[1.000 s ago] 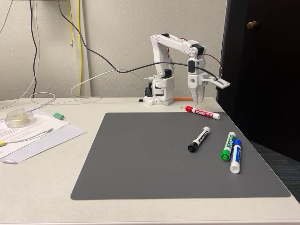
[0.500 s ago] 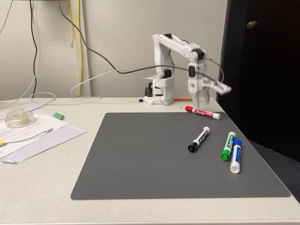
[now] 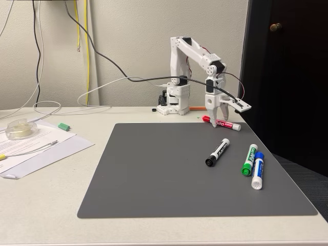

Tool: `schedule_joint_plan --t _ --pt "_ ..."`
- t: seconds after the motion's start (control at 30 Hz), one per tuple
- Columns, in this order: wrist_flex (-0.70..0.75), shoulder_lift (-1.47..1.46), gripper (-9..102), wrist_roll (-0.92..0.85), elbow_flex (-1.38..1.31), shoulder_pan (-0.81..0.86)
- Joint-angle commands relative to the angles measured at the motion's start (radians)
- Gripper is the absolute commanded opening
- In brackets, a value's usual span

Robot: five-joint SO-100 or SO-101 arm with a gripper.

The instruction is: Pick up the red marker.

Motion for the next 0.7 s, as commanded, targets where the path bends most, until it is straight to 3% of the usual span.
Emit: schedule_joint_plan --t 0.0,0.13,0.37,0.67 --pt "-0.021 -0.006 38 0.005 -0.005 -0.003" --pt "-0.069 -0.012 35 0.011 0.018 0.0" --pt "-0.106 -0.014 16 0.023 0.046 0.0" --pt "-0.129 -0.025 9 0.028 0.054 0.0"
